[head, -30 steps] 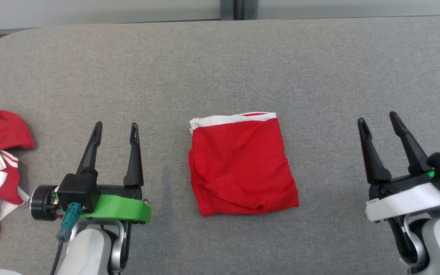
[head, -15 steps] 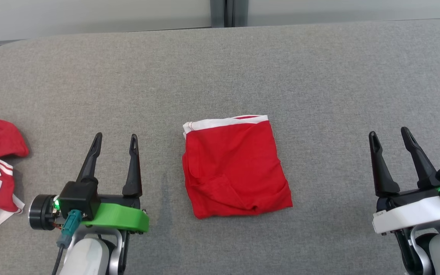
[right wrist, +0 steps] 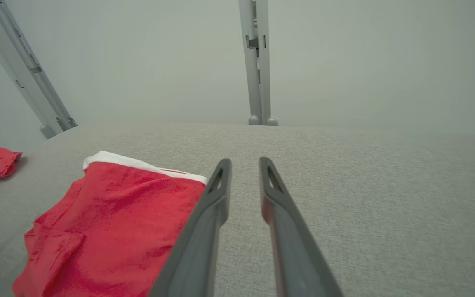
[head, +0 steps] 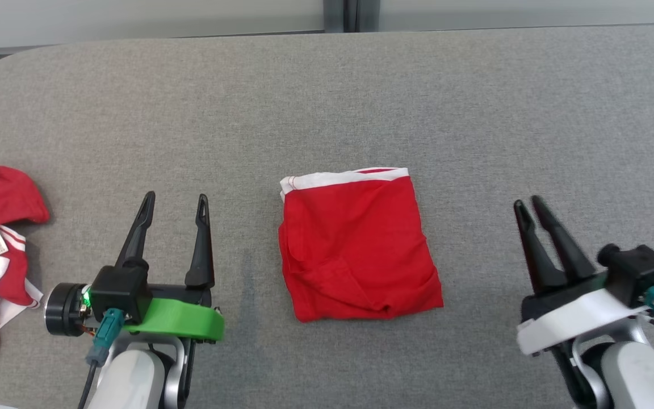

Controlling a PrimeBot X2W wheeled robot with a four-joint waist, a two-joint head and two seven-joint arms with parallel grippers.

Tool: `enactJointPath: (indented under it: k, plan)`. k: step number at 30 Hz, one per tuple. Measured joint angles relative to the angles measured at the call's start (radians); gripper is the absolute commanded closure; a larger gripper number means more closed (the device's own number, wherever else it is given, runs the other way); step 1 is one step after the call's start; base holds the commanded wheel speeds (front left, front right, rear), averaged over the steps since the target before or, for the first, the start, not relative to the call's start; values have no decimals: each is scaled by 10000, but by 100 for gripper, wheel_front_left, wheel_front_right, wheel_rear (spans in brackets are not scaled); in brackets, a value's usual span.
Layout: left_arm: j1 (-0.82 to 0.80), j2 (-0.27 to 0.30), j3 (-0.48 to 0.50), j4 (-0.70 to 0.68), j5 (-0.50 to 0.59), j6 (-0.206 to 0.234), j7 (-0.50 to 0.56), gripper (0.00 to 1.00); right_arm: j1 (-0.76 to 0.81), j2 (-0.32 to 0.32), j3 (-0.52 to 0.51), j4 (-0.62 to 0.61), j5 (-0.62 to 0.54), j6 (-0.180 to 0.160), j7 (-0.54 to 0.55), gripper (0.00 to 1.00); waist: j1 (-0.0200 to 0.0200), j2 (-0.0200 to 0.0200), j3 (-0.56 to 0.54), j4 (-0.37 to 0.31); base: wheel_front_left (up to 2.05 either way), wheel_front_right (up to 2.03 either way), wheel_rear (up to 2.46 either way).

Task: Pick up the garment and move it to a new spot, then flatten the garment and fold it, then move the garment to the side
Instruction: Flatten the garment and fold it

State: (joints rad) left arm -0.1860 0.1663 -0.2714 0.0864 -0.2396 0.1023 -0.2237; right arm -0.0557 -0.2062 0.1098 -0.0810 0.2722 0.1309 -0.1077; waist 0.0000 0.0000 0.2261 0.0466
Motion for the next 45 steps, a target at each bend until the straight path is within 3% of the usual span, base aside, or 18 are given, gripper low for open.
enactJointPath:
  k: [8, 15, 30, 35, 40, 41, 42, 43, 44, 45]
  plan:
    - [-333, -150, -121, 23, -6, -13, -150, 0, -1136, -82, 2765, 1586, 744, 0, 150, 100, 0, 0, 330, 439, 0, 0, 0]
    - [-465, -290, -194, 194, -48, -44, -253, 0, -1813, -107, 4314, 3018, 1480, 0, 157, 100, 0, 0, 519, 877, 0, 0, 0]
    - [-477, -347, -171, 422, -73, -54, -343, 0, -2597, -591, 6884, 3333, 2529, 0, -109, 100, 0, 0, 428, 1070, 0, 0, 0]
    - [-455, -328, -159, 470, -73, -54, -360, 0, -2716, -665, 7166, 3179, 2633, 0, -378, 100, 0, 0, 267, 1040, 0, 0, 0]
    - [-196, -226, -77, 499, -73, -17, -372, 0, -2727, -646, 6284, 2721, 2500, -2, -895, 100, 0, 0, 35, 909, 0, 0, 0]
    - [-142, -197, -56, 499, -73, -6, -372, 0, -2698, -623, 5963, 2598, 2405, 0, -965, 93, 0, 0, -21, 866, 0, 0, 0]
    - [-89, -178, -42, 499, -73, 4, -372, 0, -2627, -589, 5620, 2481, 2261, -2, -1005, 70, 0, 0, -81, 824, 0, 0, 0]
    - [-46, -155, -29, 502, -75, 12, -372, 0, -2551, -575, 5348, 2372, 2148, 0, -1060, 9, 0, 0, -133, 790, 0, 0, 0]
    - [19, -109, 0, 510, -77, 42, -372, 0, -2438, -560, 4957, 2257, 2019, 0, -1074, 0, 0, 0, -202, 743, 0, 0, 0]
    - [97, -58, 29, 508, -86, 56, -372, 0, -2306, -541, 4587, 2113, 1871, 0, -1135, 0, 0, 0, -266, 692, 0, 0, 0]
